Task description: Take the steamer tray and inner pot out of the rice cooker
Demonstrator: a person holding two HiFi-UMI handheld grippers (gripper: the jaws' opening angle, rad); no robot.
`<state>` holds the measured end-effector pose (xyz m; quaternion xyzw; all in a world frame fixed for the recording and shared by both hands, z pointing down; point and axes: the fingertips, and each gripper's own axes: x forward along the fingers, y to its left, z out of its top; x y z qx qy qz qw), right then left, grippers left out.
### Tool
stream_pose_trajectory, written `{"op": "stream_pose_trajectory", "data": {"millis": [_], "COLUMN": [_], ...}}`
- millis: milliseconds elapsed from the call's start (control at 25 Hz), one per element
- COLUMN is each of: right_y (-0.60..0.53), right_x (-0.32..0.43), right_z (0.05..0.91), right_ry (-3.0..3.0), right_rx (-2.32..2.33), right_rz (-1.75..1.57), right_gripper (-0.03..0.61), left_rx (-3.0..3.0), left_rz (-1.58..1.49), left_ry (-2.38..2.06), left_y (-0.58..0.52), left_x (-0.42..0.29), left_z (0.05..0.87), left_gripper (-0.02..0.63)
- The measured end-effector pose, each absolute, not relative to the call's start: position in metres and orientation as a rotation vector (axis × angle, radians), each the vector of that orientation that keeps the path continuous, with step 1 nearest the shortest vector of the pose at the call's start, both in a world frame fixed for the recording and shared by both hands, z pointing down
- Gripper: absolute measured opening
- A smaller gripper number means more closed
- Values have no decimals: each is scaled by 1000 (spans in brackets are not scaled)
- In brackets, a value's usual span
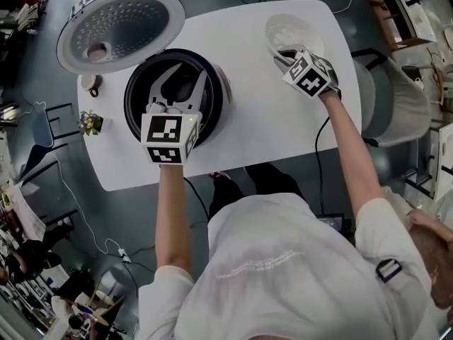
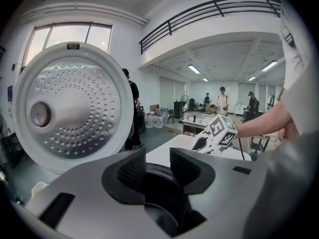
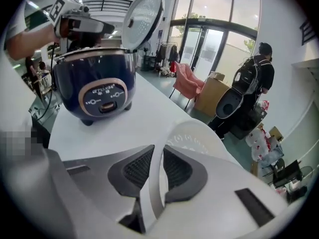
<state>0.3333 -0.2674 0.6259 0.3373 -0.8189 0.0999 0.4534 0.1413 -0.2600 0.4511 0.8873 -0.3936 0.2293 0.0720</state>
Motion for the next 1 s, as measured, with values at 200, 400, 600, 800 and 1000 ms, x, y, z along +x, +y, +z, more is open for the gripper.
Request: {"op": "stream_pose_trajectory", "data": {"millis": [200,400,600,800,1000], "right_y": [-297,-310,-305,-294,-277], "right_x": [333,332,328,333,329], "right_z": [660,675,693,706,694], "right_ry": [-1952,-1903,-1868,-1852,-1894], "right_rx": [811,784,745,788,872], "right_rz": [161,118,152,203,274], "right_gripper": [83,73,63,102,183], "left_rx": [2623,2594,2599,2614,2631], "left_rz": [707,699,698,684,664], "left_ry": [-1220,-1250,-1256,-1244,-1246], "left_y": [-261,-265,-266,-260,-246], "left_x": [131,123,117,114,96], "left_z": [456,460,460,458,449], "left_gripper": [163,163,163,163,163]}}
